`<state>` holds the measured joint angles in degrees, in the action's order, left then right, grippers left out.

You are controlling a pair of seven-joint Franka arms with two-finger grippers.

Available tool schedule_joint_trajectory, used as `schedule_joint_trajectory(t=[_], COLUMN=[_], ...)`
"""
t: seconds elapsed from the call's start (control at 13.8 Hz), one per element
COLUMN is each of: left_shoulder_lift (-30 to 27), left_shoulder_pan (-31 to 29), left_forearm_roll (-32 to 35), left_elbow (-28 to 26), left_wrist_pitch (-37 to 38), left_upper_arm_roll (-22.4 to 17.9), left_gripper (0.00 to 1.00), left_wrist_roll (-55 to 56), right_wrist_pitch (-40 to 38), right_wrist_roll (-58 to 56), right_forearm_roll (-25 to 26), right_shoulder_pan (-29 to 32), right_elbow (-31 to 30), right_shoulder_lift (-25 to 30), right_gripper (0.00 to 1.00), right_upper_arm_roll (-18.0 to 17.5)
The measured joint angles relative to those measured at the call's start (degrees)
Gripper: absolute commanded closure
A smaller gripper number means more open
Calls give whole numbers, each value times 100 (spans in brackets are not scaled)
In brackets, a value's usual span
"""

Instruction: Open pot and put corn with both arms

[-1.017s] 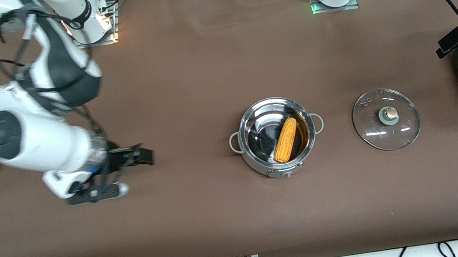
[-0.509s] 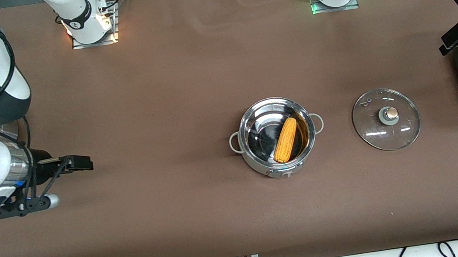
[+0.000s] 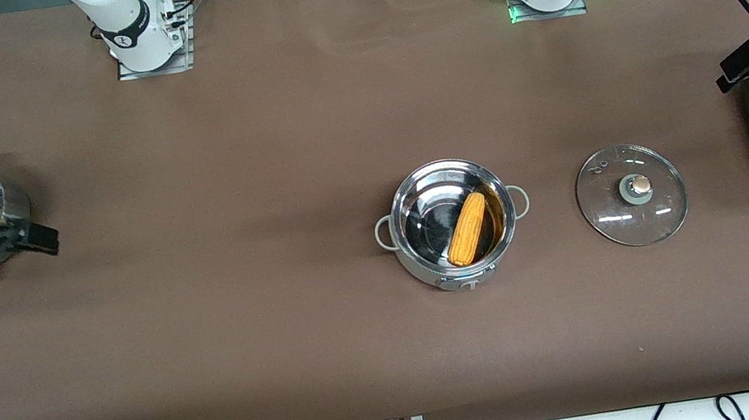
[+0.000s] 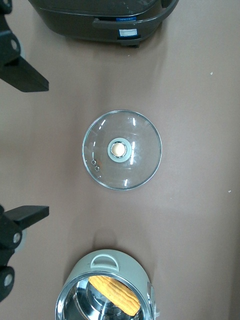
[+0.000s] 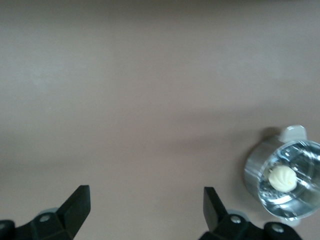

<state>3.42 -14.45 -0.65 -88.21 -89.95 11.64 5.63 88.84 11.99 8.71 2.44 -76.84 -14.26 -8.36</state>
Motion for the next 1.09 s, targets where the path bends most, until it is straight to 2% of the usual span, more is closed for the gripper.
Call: schedule_joint_trajectory(t=[0.22,0.36,0.65,1.09], left_shoulder_lift=[8,8,8,70], left_shoulder_pan=[14,18,79,107], left_forearm_roll=[0,0,0,0], left_elbow=[1,1,5,1], left_wrist_pitch=[0,0,0,104], left_upper_arm_roll=[1,2,40,9], left_gripper=[0,0,0,0], left_wrist_roll=[8,33,97,215], right_wrist_pitch=[12,102,305,369], right_wrist_roll=[2,30,57,-110], right_forearm_roll=[-196,-317,-357,-357], right_shoulder_pan=[55,6,-7,0], right_elbow=[-799,-1325,-1876,-1763], right_shoulder_lift=[883,1211,1318,1157], right_gripper=[0,0,0,0], right_upper_arm_roll=[3,-28,-37,-31])
